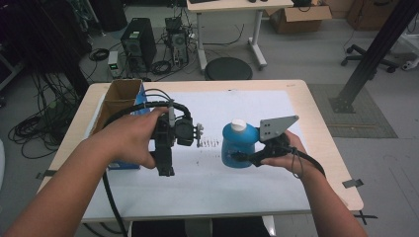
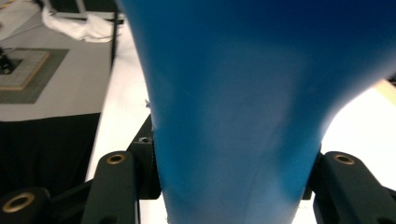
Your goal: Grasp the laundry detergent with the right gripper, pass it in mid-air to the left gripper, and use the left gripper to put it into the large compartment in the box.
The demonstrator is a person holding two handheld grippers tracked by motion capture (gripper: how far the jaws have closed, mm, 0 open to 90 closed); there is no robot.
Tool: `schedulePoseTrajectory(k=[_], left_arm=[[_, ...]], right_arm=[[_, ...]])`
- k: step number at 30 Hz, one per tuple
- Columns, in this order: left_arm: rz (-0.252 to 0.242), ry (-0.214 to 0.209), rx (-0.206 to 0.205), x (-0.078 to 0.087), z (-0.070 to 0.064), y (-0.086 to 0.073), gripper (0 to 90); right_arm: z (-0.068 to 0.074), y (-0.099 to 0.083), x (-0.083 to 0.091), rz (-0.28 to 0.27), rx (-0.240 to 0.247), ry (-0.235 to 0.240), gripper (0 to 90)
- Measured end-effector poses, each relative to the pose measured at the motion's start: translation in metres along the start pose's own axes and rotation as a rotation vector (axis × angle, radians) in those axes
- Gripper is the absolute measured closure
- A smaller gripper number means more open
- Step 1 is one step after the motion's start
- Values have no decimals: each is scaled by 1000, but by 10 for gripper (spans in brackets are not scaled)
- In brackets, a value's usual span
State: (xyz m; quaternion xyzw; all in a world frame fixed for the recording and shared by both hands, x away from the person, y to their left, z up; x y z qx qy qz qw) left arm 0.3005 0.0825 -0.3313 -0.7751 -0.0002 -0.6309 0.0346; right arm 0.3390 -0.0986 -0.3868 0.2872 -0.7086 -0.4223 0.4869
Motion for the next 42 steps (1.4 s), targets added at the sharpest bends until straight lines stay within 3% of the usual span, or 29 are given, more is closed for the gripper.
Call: schedulePoseTrajectory(k=[4,15,42], left_arm=[[-2,2,-3,2,0,2,3],[6,-2,-17,2,0,9,3],[7,-8,-30,-3,2,15,3]], right_arm=[[19,-1,-10,8,17,38,452],[37,-5,-30,6,6,79,453],[55,2,-67,-36,-5,122,453]])
Point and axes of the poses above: each handheld gripper's, and its own axes: x roughly backward along the jaws, y roughly out of its top, z roughly to its left, the point moved 10 cm from there along -x, roughly forward along the jaws, and after that the axes turned 14 degrees about -y, right-handed, at the moved point
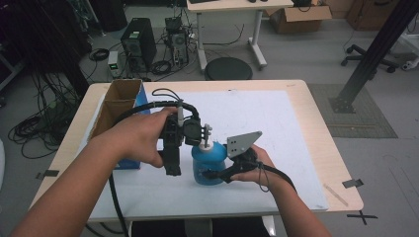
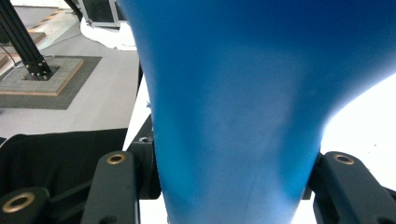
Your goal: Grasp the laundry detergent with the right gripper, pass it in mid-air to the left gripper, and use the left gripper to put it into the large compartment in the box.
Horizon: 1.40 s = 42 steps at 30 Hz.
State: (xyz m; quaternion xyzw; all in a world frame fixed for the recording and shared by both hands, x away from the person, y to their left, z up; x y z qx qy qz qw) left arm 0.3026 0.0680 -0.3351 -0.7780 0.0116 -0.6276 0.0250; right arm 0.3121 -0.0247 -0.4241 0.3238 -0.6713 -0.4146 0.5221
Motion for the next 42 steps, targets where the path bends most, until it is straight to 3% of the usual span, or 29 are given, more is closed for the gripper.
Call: schedulePoseTrajectory(k=[24,42], left_arm=[[-10,-3,1,-4,-2,-1,3],[-16,-7,6,-9,-3,-1,4]], right_arm=[[17,14,-41,-20,14,23,453],[23,27,-55,-29,18,22,452]])
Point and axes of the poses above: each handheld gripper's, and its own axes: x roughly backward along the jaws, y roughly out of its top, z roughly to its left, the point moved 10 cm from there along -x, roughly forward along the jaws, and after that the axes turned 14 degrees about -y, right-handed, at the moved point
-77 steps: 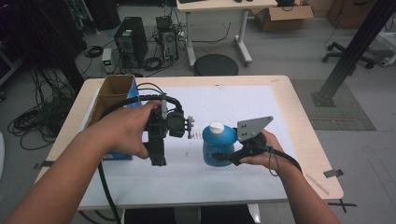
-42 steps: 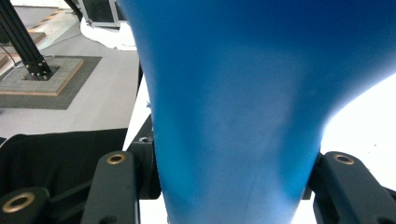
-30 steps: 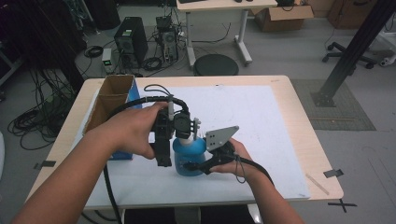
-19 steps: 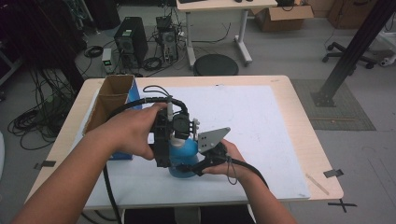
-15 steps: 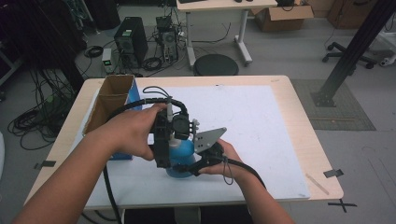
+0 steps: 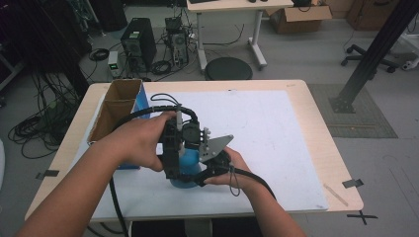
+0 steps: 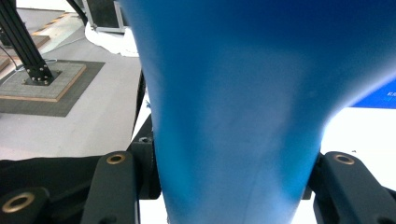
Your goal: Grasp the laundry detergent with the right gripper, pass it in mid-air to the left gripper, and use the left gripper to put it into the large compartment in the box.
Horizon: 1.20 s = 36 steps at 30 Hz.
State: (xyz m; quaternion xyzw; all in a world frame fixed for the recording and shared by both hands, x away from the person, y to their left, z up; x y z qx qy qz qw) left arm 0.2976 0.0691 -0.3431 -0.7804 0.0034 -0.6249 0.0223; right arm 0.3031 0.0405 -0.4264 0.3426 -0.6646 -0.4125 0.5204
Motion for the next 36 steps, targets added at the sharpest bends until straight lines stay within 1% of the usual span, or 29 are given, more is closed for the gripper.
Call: schedulePoseTrajectory(k=[10,14,19,23,24,32,36], left_arm=[[0,5,0,-3,0,0,8],[-1,3,-3,-3,0,0,28],[-1,7,0,-3,1,-1,36],[-2,7,-3,-4,1,-1,53],[-4,7,-5,-4,1,-1,69],[2,8,-6,-6,1,-2,92],[2,9,-6,-6,1,-2,104]], right_arm=[[1,6,-2,-10,0,-1,452],[1,8,-3,-13,-3,1,452],[2,8,-3,-12,-5,2,452],[2,7,-4,-12,-2,4,452],[3,7,-5,-10,-3,4,452],[3,7,-5,-12,-5,5,452],[2,8,-5,-11,3,2,453]])
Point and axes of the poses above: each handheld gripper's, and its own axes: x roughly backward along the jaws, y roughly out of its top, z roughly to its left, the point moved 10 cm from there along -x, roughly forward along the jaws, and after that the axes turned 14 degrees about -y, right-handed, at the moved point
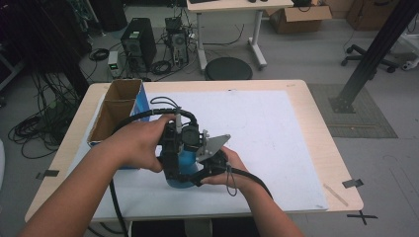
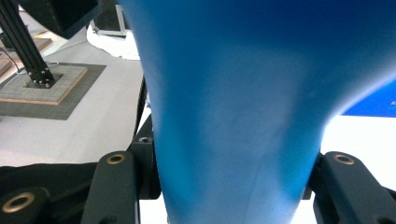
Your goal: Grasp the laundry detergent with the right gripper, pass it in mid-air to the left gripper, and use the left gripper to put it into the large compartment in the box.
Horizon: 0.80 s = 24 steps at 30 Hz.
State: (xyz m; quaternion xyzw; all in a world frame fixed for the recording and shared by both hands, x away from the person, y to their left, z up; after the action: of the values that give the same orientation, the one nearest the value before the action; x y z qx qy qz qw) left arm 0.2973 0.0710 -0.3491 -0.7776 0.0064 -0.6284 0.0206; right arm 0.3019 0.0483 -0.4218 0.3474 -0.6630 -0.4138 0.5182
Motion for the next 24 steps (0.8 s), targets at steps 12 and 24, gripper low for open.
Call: schedulePoseTrajectory(k=[12,24], left_arm=[[2,9,-2,2,0,0,132],[5,10,-5,2,0,0,189]], right_arm=[[1,2,0,-9,0,0,458],[1,2,0,-8,-5,-3,457]])
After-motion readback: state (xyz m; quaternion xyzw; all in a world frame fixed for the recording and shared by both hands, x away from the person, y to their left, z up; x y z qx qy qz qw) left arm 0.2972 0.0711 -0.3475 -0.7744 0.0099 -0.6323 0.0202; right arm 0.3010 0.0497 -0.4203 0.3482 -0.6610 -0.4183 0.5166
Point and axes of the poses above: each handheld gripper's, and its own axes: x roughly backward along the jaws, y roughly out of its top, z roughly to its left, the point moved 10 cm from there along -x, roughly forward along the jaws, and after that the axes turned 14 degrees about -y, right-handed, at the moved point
